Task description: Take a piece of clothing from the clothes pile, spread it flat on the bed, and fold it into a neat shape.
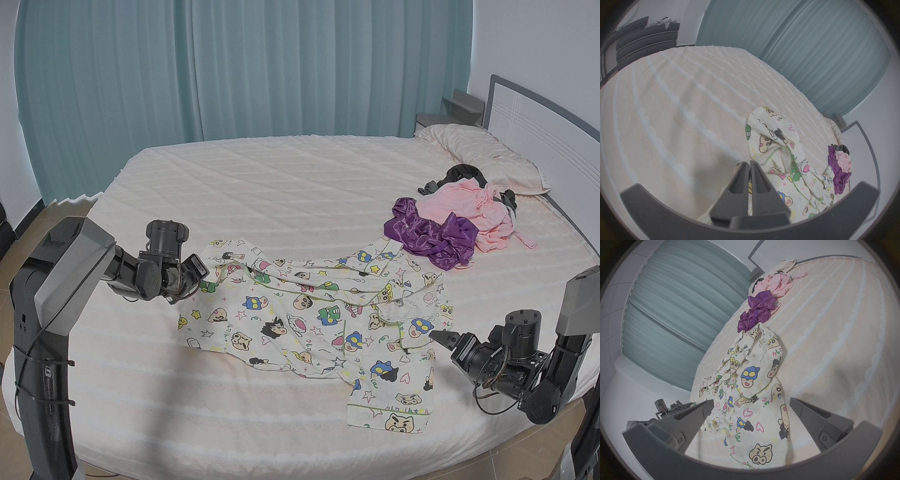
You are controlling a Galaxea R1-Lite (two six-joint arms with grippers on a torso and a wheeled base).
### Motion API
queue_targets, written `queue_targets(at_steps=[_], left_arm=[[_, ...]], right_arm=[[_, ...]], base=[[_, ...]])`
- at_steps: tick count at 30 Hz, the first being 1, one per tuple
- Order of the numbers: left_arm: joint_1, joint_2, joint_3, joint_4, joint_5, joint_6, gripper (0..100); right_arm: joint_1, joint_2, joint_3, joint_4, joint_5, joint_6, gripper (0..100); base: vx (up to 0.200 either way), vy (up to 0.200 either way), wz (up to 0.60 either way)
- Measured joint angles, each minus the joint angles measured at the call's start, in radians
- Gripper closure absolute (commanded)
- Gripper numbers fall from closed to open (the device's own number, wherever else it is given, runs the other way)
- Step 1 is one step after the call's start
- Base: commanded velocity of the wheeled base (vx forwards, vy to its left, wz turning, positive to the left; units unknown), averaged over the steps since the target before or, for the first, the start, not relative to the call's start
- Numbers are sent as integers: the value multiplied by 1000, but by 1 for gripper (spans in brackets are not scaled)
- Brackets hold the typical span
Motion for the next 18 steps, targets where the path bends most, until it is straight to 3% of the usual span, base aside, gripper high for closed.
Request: queue_targets(at_steps=[2,3,18], left_arm=[[7,17,-17,0,2,0,100],[11,24,-25,0,3,0,0],[95,32,-55,22,0,0,0]], right_arm=[[0,1,0,0,0,0,0],[0,1,0,0,0,0,0],[6,3,37,1,2,-17,0]], base=[[0,0,0],[0,0,0],[0,0,0]])
